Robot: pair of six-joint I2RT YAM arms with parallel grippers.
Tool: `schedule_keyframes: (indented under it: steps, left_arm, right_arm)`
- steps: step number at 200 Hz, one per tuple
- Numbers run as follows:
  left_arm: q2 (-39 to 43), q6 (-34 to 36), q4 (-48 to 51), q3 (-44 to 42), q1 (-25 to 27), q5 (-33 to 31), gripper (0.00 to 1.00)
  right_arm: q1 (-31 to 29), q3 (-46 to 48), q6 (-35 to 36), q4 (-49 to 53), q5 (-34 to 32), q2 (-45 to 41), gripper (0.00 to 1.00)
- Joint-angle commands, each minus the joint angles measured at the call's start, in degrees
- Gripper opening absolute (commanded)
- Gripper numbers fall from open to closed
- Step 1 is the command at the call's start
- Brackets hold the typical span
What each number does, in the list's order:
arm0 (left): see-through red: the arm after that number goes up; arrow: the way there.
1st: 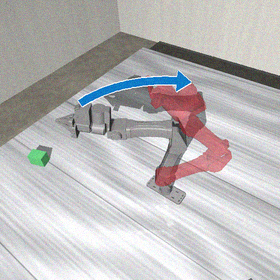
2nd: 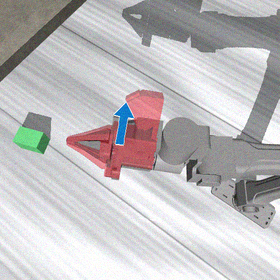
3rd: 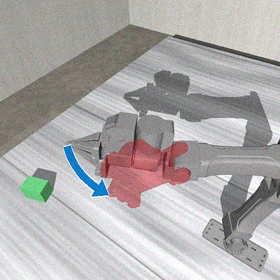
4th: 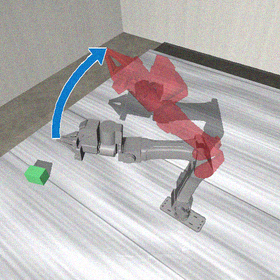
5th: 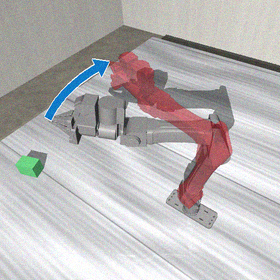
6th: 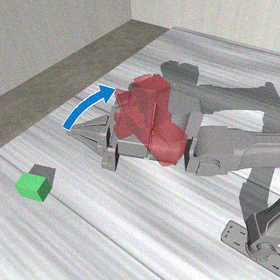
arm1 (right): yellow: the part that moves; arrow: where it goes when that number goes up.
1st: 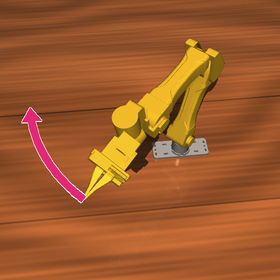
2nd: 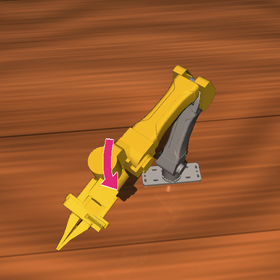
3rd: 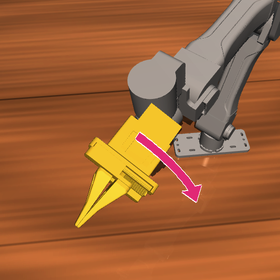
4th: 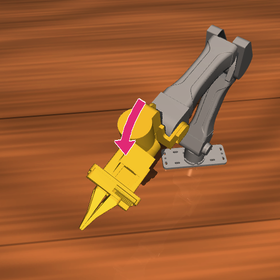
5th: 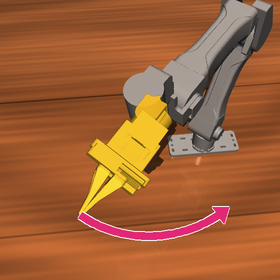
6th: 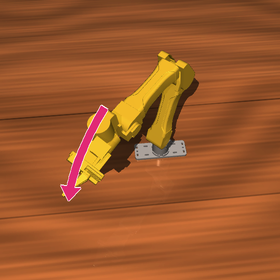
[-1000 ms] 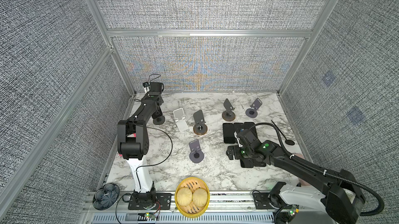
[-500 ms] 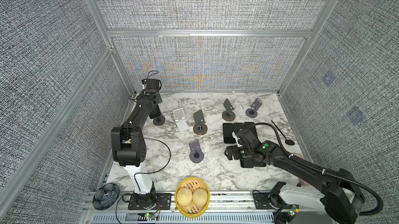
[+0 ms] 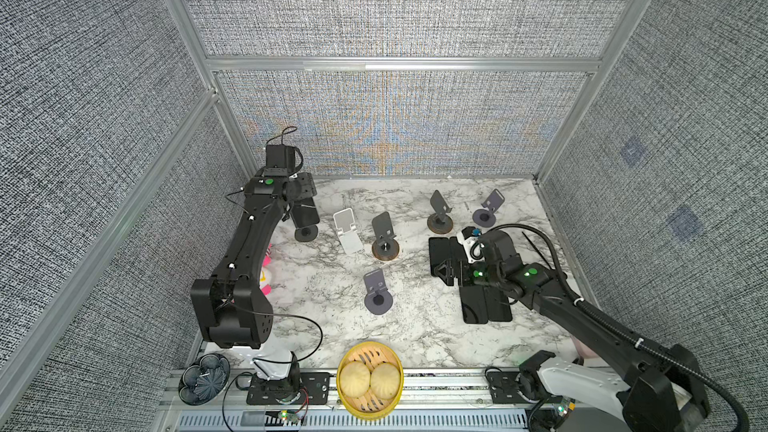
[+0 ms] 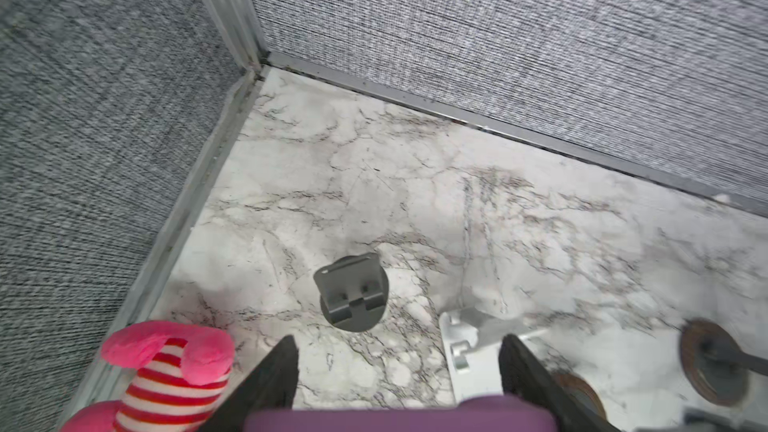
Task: Remove the phone from the phone stand
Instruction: 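Carry the purple phone with the left gripper while the right gripper approaches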
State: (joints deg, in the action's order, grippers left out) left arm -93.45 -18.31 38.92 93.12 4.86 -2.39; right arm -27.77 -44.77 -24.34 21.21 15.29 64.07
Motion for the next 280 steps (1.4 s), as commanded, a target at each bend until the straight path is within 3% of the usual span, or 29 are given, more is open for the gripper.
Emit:
schedule_keyframes:
  steps: [1,20,44,74,117,146,193,230,280]
  left_arm:
    - [1.7,0.4,2.1,-0.5,0.1,9.9,0.19]
    - [3.9,1.0,2.6,-2.1,0.1,15.1,0.12]
    - [5.5,1.8,4.7,-2.3,0.1,22.0,0.06]
    - [7.5,3.1,6.3,-3.5,0.1,29.9,0.01]
    - [11.1,-1.2,-5.5,-12.9,0.1,48.1,0.00]
    - [10.2,-6.1,-12.8,-16.6,0.1,55.7,0.00]
    - [8.9,-8.6,-15.2,-18.1,0.2,56.1,0.00]
    - [8.4,-8.8,-15.2,-18.3,0.3,55.1,0.00]
    - [7.8,-9.3,-15.2,-18.7,0.6,53.0,0.00]
  right_arm:
    - [0.6,-1.9,1.9,-1.2,4.3,0.1,0.96]
    - [0.6,-3.3,2.3,-0.7,6.3,0.4,0.95]
    - [-0.6,-6.0,1.5,1.6,3.8,1.5,0.89]
    - [-5.4,-10.4,2.0,0.5,4.6,5.1,0.83]
    - [-13.2,-22.0,-0.1,-1.8,1.6,13.4,0.72]
    - [-16.4,-27.2,-2.1,-6.8,0.3,19.2,0.64]
    - [-22.1,-35.6,-0.6,-7.0,-7.3,26.5,0.64]
    - [-23.1,-39.6,-0.6,-6.9,-10.1,30.5,0.64]
    - [-23.9,-41.2,-0.7,-6.9,-10.3,32.8,0.46]
